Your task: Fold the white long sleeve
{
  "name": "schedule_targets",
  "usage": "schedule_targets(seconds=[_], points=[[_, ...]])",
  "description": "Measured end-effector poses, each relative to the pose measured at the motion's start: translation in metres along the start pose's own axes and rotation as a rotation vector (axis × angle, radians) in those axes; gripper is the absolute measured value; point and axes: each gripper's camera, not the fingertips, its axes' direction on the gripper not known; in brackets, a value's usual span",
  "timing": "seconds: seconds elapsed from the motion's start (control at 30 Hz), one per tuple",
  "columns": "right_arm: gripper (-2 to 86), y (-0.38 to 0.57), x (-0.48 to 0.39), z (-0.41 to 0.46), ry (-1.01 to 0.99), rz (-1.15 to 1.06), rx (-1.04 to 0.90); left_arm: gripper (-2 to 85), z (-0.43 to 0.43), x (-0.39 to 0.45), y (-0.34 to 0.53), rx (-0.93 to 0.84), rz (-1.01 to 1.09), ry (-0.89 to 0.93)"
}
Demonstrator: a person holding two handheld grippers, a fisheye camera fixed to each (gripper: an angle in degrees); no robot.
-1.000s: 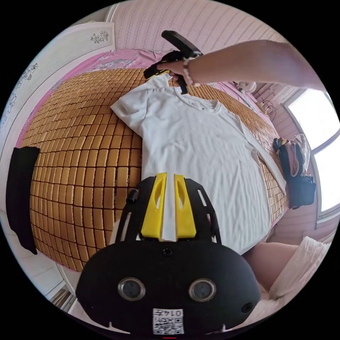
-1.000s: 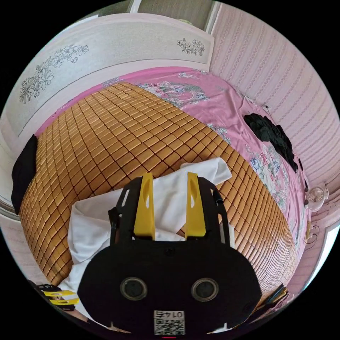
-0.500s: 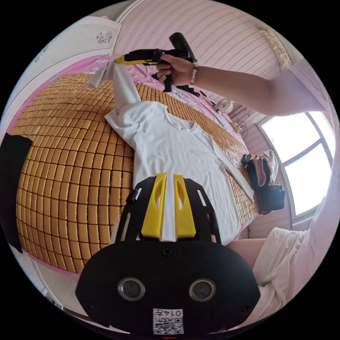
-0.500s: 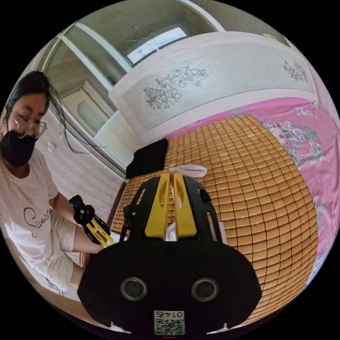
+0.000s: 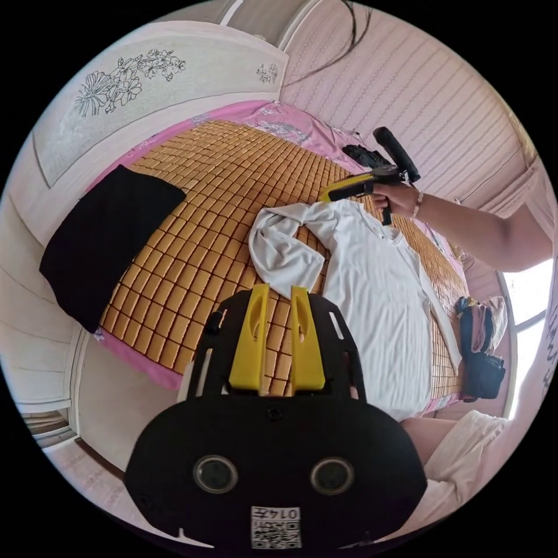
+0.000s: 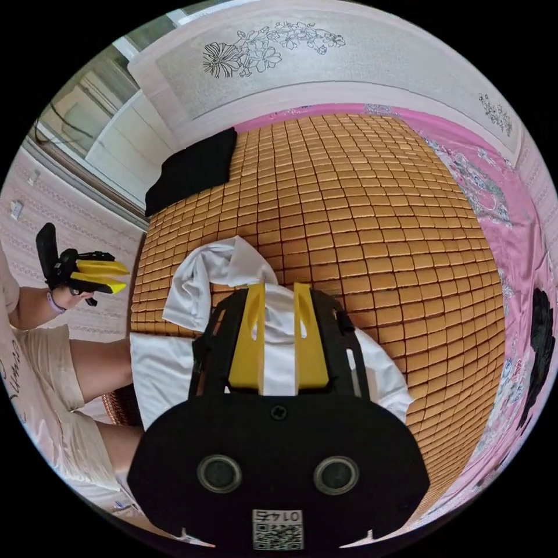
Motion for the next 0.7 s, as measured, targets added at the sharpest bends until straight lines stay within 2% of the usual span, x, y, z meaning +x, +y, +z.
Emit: schedule_targets(seconds=[0.1,0.2,0.27,0.37,0.5,0.7], points=[[2.3,-0.001,-0.006,0.023,0.077,-0.027,-0.068,8.3,0.019,0.012,-0.018,0.01,0.055,-0.002],[0.4,-0.002,-0.006,0.019,0.113,-0.053,-0.04,7.9,0.053,0.03,-0.033,-0.085,0.142,-0.033],[-0.1,0.0,-0.003,0.012,0.133,-0.062,-0.006,6.0,0.079,0.039,-0.034,-0.223,0.224,-0.11],[-0.4,0.005,0.009,-0.002,0.131,-0.037,0.049,0.2,0.072,0.037,-0.03,-0.22,0.281,-0.108],[-0.6,0.014,0.03,-0.013,0.016,0.02,0.107,-0.8,0.053,0.016,-0.019,-0.242,0.235,-0.119],[-0.7,0.023,0.039,-0.011,0.004,0.024,0.13,-1.0,-0.032,-0.045,0.009,-0.123,0.075,-0.111]])
